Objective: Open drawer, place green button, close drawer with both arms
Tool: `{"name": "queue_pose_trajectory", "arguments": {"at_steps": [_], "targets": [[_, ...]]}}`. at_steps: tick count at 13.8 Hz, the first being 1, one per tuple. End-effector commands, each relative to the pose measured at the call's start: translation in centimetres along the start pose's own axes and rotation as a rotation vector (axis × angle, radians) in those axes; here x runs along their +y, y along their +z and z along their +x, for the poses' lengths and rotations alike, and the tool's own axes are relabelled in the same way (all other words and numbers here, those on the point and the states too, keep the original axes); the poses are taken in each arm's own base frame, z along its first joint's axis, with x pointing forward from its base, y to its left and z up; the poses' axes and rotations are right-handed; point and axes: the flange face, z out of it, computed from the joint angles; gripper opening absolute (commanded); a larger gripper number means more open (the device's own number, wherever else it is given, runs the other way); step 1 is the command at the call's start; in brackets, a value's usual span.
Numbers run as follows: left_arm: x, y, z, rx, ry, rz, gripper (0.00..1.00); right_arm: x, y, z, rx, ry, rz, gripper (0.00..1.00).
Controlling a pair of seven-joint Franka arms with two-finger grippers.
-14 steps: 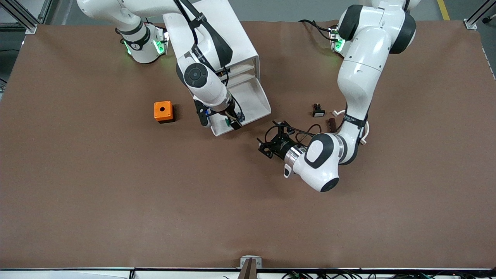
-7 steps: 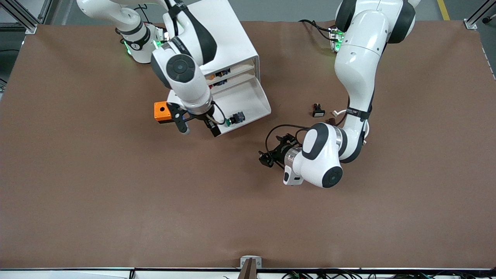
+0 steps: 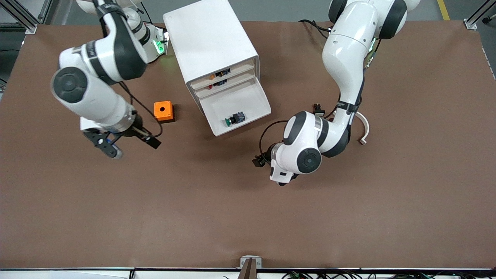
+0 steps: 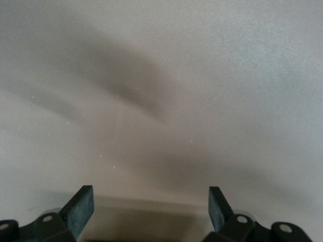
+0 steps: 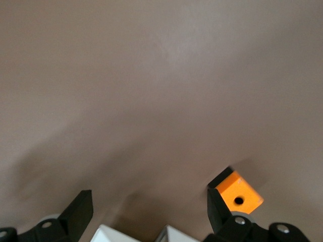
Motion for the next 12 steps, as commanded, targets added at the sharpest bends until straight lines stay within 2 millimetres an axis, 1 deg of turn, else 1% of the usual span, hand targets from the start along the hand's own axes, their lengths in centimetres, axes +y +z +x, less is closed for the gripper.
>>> {"name": "queue_pose_trajectory", "arguments": {"at_steps": [1,2,3,4,6,8,9,11,12], "targets": [[-0.1,-0.4,-0.3,0.055,0.019,0.008,1.0,3.0,-1.5,2.9,0.015,-0.196,0.004,1.0],[0.1,-0.3,-0.5,0.077,0.031,0.011,1.0,4.7,-2.1,4.3,0.019,-0.278,0.005,1.0],[0.7,0.2,-1.4,0.121,0.059,0.028,1.0,6.9,-2.3,5.9,0.007,-0.34,0.0,1.0],[0.9,0.3,-1.7,0.158,0.078,0.041,1.0,8.8,-2.8,7.4,-0.001,-0.393,-0.003,1.0],[1.6,1.4,-3.1,0.2,0.112,0.037,1.0,12.0,-4.5,9.7,0.013,-0.485,0.005,1.0],[2.0,1.7,-4.1,0.219,0.086,0.042,1.0,14.2,-5.5,11.0,0.032,-0.55,0.01,1.0],[2.2,1.8,-5.1,0.238,0.082,0.051,1.0,15.4,-6.2,11.8,0.047,-0.59,0.014,1.0],[2.5,2.7,-6.9,0.258,0.104,0.08,1.0,16.7,-8.3,11.9,0.083,-0.654,0.02,1.0],[2.5,3.1,-7.7,0.255,0.101,0.085,1.0,17.0,-8.6,12.0,0.088,-0.658,0.02,1.0]]}}
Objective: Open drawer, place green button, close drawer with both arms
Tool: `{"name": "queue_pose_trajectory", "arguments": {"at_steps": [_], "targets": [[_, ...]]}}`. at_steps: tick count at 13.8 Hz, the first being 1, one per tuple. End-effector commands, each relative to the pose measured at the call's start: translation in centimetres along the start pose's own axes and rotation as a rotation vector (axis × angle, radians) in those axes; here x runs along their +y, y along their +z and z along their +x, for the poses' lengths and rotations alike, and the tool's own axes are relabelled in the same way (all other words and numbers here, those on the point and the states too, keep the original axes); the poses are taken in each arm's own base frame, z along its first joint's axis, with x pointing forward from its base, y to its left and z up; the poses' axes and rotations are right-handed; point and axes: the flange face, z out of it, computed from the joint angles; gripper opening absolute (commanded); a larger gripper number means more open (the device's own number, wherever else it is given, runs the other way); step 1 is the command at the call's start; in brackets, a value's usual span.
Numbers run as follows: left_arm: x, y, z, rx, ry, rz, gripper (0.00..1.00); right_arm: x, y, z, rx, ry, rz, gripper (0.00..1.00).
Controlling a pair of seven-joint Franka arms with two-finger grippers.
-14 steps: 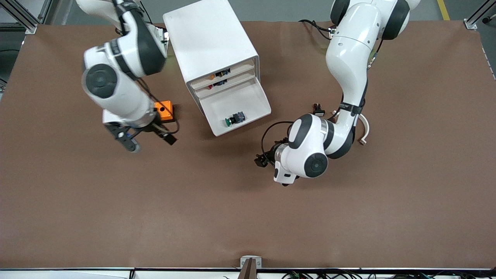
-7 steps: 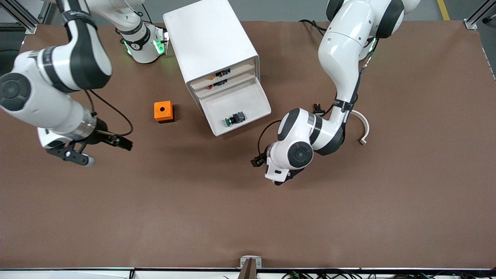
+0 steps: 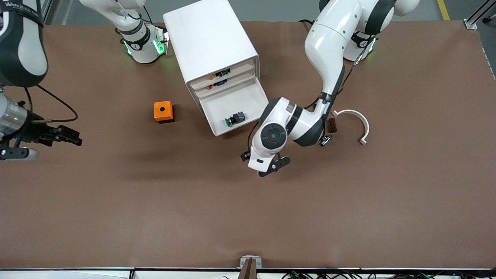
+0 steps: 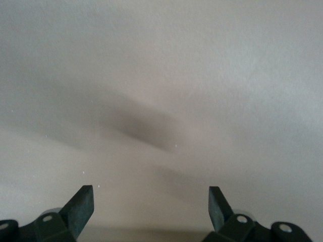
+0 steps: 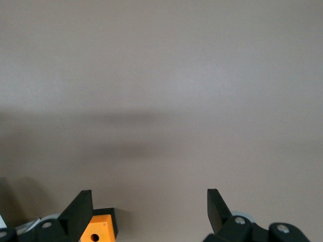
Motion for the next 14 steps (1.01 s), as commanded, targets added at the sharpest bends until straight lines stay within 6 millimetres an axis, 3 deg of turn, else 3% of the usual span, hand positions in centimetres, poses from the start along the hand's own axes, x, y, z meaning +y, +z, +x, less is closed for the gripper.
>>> {"name": "queue_pose_trajectory", "arguments": {"at_steps": [1,3,4,6,9,14], "targets": [[0.0,-0.2,-2.6,0.029,-0.004,0.026,1.0,0.0,-2.4,-0.8,0.022,-0.041,-0.018,1.0],[0.7,0.5,-4.8,0.028,-0.008,0.037,1.0,0.1,-6.5,-2.4,0.088,0.015,-0.024,1.0],[1.0,0.8,-5.8,0.028,-0.013,0.042,1.0,0.3,-7.5,-2.9,0.105,0.024,-0.026,1.0],[1.4,1.6,-8.2,0.06,-0.007,0.078,1.0,0.4,-7.9,-2.9,0.113,0.021,-0.043,1.0],[1.8,1.1,-10.9,0.074,0.007,0.089,1.0,0.0,-7.9,-3.0,0.108,-0.001,-0.09,1.0],[2.1,1.7,-15.7,-0.002,0.057,0.123,1.0,-0.1,-8.7,-3.2,0.123,0.001,-0.091,1.0]]}}
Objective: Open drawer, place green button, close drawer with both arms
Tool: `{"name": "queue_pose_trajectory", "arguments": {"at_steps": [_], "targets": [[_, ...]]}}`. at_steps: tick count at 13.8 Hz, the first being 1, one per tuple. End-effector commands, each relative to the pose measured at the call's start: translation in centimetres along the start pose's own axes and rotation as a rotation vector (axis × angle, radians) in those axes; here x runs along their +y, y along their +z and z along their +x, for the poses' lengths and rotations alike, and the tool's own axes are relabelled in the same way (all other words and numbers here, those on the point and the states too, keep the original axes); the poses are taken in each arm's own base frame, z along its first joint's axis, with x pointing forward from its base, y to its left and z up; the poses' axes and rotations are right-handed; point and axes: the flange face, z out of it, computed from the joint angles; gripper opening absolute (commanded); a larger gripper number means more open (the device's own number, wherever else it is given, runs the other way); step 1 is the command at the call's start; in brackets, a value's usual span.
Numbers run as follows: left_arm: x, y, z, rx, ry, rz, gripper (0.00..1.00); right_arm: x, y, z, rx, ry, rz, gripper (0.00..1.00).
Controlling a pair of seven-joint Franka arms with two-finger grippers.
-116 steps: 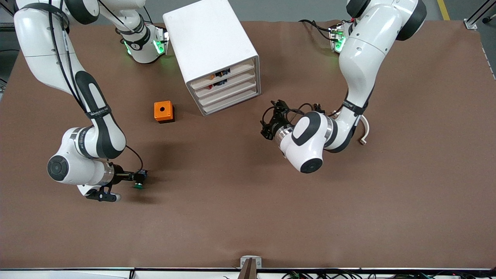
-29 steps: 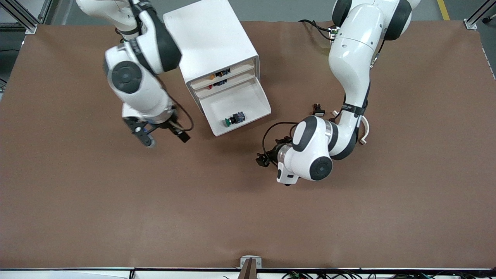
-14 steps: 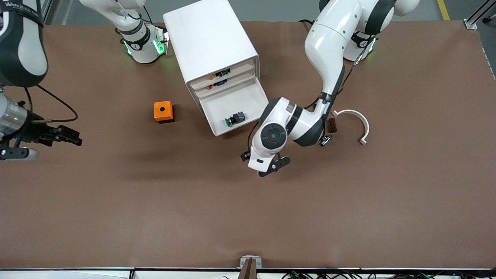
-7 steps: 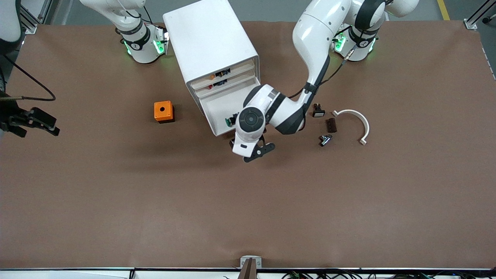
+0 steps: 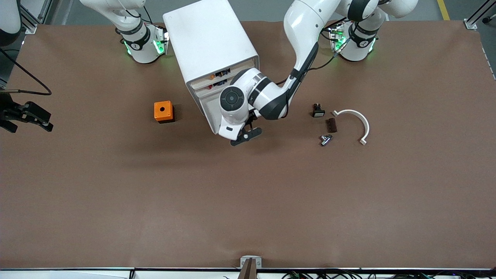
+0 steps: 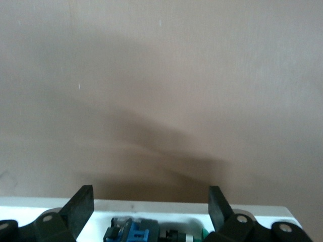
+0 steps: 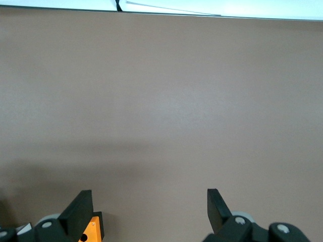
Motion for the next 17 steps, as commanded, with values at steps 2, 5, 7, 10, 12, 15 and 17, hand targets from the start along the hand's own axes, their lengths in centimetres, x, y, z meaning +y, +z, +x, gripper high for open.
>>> {"name": "queue_pose_trajectory", "arguments": {"at_steps": [2,5,7,10,12,15,17], "targets": [[-0.6,0.6,-2.2,-0.033,0.008,0.035,1.0,-0.1,-0.6,-0.4,0.005,0.011,-0.022,1.0],[-0.5,1.7,-3.2,-0.061,0.02,0.049,1.0,0.6,-1.0,-0.3,0.013,0.016,-0.026,1.0],[-0.8,1.3,-3.2,-0.086,0.007,0.038,1.0,1.0,-1.7,-0.2,0.028,0.021,-0.03,1.0],[-1.3,-0.2,-1.1,-0.094,-0.014,0.016,1.0,0.9,-1.8,-0.2,0.029,0.019,-0.031,1.0],[-1.9,-1.4,1.2,-0.092,-0.032,-0.004,1.0,0.9,-1.7,-0.1,0.027,0.013,-0.053,1.0],[-2.3,-1.5,2.9,-0.079,-0.05,-0.013,1.0,0.7,-1.5,0.0,0.024,0.008,-0.055,1.0],[-2.1,-0.9,2.3,-0.077,-0.041,-0.007,1.0,0.7,-1.5,0.0,0.024,0.007,-0.057,1.0]]}}
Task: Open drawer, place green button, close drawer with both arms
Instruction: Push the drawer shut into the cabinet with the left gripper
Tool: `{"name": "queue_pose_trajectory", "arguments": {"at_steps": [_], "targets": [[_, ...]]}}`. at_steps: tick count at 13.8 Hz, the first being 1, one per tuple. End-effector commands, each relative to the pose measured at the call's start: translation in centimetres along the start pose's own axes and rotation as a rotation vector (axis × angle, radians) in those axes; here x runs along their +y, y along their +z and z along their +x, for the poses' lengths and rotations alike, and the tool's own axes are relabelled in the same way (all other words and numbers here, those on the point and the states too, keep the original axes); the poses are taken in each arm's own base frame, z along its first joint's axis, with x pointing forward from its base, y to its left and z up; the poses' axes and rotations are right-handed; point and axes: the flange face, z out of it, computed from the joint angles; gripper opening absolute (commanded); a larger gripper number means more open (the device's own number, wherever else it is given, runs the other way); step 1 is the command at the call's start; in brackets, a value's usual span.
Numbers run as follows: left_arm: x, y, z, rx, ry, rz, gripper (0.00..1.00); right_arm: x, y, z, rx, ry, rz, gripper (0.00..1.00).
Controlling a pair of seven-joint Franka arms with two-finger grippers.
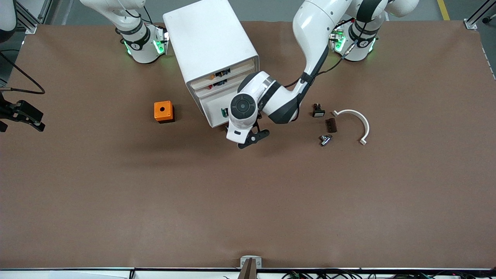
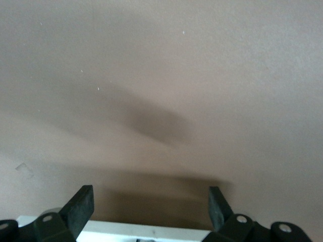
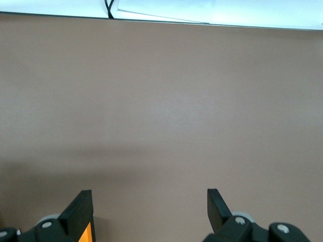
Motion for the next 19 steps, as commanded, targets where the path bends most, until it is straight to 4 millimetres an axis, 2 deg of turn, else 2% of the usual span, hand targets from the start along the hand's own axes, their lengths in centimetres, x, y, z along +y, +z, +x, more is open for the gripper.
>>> {"name": "queue_pose_trajectory", "arguments": {"at_steps": [1,3,5,10,15,19], "targets": [[-0.2,0.4,-1.7,-0.009,0.019,0.01,1.0,0.0,-0.6,-0.1,0.006,0.005,-0.024,1.0],[-0.1,0.9,-2.1,-0.017,0.021,0.015,1.0,0.0,-0.6,-0.1,0.006,0.007,-0.024,1.0],[0.3,1.8,-3.4,-0.044,0.038,0.02,1.0,0.0,-0.5,-0.1,0.004,0.005,-0.024,1.0],[0.3,3.3,-4.3,-0.087,0.038,0.031,1.0,0.0,-0.5,-0.1,0.004,0.007,-0.024,1.0],[0.3,3.5,-4.6,-0.183,-0.012,0.001,1.0,0.0,-0.6,-0.1,0.006,0.004,-0.024,1.0],[0.0,5.3,-4.9,-0.269,-0.054,0.003,1.0,-0.1,-0.5,-0.1,0.004,0.004,-0.022,1.0]]}}
